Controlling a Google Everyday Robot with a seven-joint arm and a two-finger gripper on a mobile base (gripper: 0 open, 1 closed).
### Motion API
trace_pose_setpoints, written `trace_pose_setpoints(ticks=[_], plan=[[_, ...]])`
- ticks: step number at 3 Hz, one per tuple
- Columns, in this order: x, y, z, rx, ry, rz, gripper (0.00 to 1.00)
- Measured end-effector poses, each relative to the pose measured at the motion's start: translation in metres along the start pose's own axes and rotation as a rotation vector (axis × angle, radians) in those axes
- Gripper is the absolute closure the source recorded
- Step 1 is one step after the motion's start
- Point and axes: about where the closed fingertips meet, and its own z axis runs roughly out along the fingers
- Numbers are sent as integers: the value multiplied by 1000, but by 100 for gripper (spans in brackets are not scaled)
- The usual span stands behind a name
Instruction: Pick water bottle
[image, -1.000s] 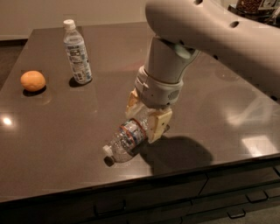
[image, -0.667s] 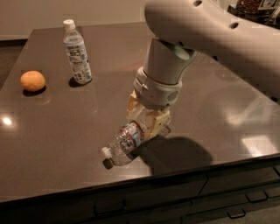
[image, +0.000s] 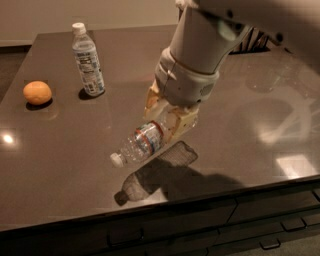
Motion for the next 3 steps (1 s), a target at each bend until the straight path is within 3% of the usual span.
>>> trace_pose_setpoints(ticks=[2, 3], plan=[[-32, -23, -72, 135, -25, -80, 100], [-33, -23, -73, 141, -25, -82, 100]])
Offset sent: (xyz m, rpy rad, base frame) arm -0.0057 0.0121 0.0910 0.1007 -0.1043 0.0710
